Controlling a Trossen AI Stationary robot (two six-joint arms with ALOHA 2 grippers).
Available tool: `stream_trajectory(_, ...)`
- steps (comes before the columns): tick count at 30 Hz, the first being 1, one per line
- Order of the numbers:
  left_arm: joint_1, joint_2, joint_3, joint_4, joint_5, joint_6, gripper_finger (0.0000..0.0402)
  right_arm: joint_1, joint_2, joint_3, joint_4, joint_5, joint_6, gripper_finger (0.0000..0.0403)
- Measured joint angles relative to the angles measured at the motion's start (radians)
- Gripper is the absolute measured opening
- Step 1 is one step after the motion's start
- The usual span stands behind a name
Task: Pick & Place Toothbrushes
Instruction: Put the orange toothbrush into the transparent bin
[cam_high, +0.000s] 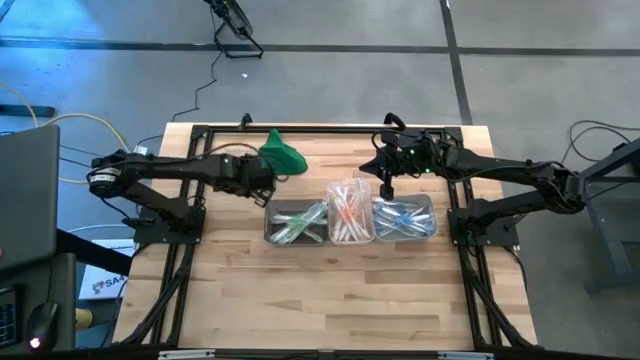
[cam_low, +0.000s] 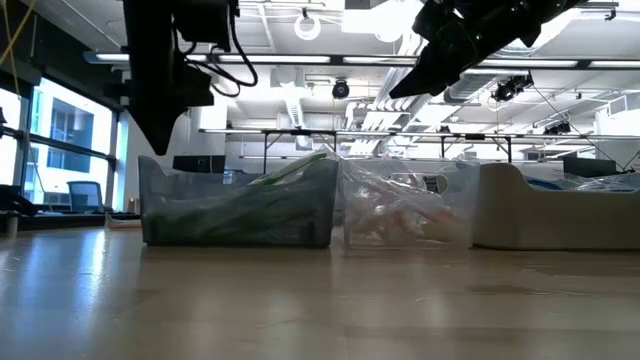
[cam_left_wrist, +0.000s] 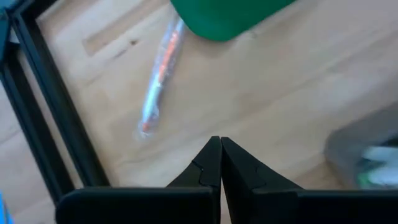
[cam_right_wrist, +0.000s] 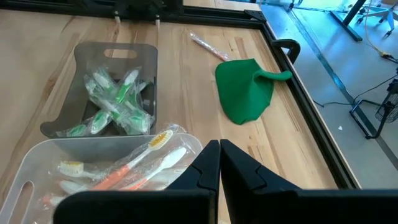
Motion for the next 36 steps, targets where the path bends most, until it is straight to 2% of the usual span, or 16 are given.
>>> stream_trajectory(14, 0.323, -0.001, 0.0, 0.153, 0.185, 0.505, 0.0, 0.0, 0.0, 0.0, -0.016, 0.0, 0.0, 0.0004)
stream_trajectory(22, 0.453, 0.003, 0.0, 0.174, 0.207, 0.592, 0.0, 0.0, 0.0, 0.0, -0.016, 0.0, 0.0, 0.0004)
stream_trajectory(27, 0.528, 0.003, -0.002, 0.186, 0.292, 0.677, 0.0, 0.0, 0.0, 0.0, -0.016, 0.0, 0.0, 0.0004)
stream_trajectory(32, 0.596, 0.004, -0.062, 0.26, 0.345, 0.754, 0.0, 0.0, 0.0, 0.0, -0.016, 0.0, 0.0, 0.0004)
stream_trajectory(36, 0.64, 0.004, -0.102, 0.295, 0.336, 0.773, 0.0, 0.0, 0.0, 0.0, -0.016, 0.0, 0.0, 0.0004)
